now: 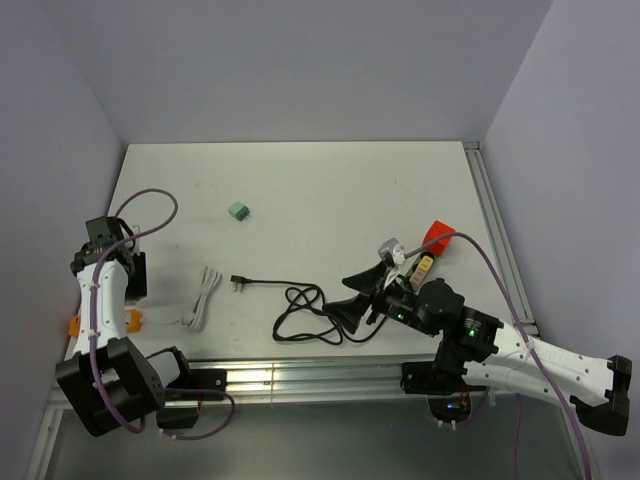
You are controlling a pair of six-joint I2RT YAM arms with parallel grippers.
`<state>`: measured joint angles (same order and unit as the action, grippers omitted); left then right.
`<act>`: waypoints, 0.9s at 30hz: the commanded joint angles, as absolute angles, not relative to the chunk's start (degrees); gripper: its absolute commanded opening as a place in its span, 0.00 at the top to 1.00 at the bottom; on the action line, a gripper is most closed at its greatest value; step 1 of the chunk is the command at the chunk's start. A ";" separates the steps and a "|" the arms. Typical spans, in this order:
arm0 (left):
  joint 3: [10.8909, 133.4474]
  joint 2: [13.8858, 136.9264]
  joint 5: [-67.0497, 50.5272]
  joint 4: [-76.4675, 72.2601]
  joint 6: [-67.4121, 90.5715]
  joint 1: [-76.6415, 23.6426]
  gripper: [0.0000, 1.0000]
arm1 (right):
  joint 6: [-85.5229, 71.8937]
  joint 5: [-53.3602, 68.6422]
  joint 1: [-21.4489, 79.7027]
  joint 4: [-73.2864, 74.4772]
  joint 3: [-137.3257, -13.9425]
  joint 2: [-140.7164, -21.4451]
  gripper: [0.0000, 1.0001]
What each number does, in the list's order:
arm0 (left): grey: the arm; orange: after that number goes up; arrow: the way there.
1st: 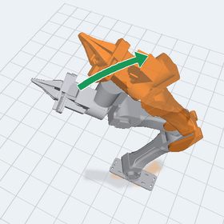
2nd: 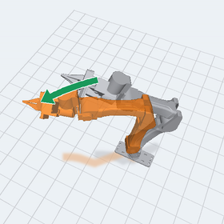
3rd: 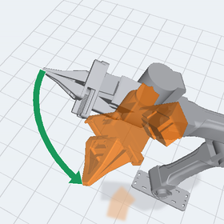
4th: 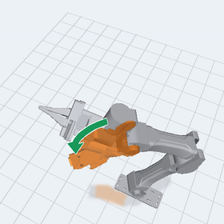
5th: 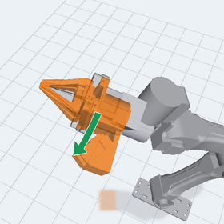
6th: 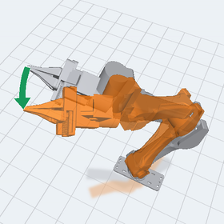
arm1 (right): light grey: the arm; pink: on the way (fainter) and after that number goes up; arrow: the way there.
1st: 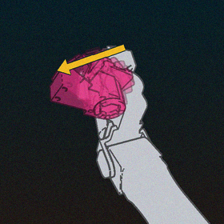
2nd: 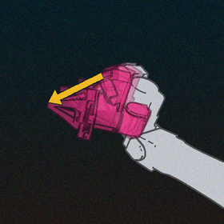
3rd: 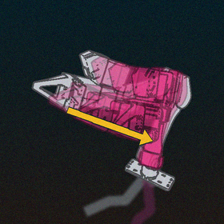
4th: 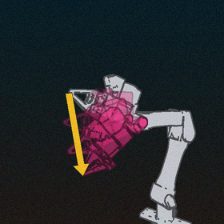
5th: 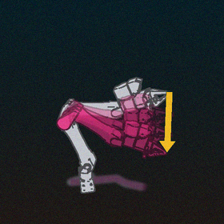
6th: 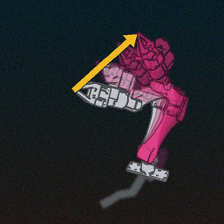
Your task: Insert the plug
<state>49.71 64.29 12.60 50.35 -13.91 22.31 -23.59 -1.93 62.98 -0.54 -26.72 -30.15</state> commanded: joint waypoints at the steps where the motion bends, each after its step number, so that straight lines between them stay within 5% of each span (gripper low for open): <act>1: 48.34 63.19 7.24 48.43 -14.77 24.07 1.00 | -23.91 -3.25 64.07 -3.87 -25.58 -29.09 0.02; 19: 68.99 65.75 -3.23 51.95 8.16 19.78 1.00 | -22.07 -4.05 62.93 -0.44 -34.45 -48.68 0.03; 27: 68.73 59.50 -2.29 48.43 22.56 18.11 1.00 | -23.37 -2.05 62.75 2.29 -52.54 -65.37 0.04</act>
